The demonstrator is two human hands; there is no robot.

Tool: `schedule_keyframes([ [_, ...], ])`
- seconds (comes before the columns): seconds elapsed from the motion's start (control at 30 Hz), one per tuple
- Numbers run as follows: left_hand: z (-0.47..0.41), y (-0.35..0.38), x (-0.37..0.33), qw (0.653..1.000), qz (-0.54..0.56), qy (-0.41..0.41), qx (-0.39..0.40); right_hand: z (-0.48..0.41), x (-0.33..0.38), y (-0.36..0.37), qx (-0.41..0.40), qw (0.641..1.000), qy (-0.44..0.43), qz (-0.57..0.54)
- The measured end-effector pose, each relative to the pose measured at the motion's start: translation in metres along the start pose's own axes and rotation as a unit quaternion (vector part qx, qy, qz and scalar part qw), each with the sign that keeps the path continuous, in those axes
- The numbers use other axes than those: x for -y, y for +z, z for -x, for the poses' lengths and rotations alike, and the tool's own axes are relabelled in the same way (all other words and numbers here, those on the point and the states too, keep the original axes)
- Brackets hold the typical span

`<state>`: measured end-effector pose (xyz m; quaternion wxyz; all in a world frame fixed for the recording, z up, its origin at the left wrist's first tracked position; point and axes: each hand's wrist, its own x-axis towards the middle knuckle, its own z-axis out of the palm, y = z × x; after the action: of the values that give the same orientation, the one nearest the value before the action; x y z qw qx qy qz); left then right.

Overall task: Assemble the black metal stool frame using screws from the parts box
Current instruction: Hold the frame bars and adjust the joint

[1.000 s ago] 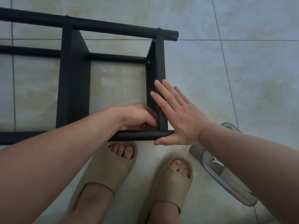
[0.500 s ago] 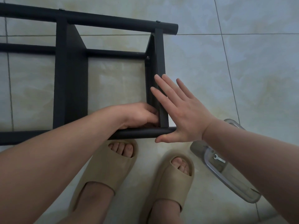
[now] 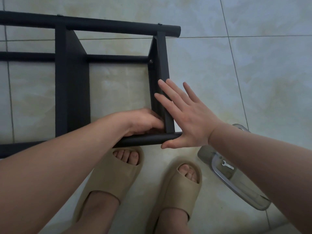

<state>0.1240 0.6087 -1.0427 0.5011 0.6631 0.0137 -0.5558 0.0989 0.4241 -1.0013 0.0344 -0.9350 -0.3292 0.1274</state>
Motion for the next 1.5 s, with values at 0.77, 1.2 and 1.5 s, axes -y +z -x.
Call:
schedule_keyframes([
  [0.77,-0.0046,-0.0039,0.0052,0.985,0.16,0.014,0.06,-0.0006,-0.0011,0.0038,-0.007,1.0,-0.01,-0.003],
  [1.2,-0.0019,-0.0033,0.0023,0.992,0.118,0.016,0.036,-0.001,-0.0013,0.0045,-0.006,1.0,-0.009,-0.008],
  [1.5,-0.005,-0.0054,0.006,0.982,0.17,0.017,0.075,-0.0008,-0.002,0.0066,-0.014,1.0,-0.012,-0.008],
])
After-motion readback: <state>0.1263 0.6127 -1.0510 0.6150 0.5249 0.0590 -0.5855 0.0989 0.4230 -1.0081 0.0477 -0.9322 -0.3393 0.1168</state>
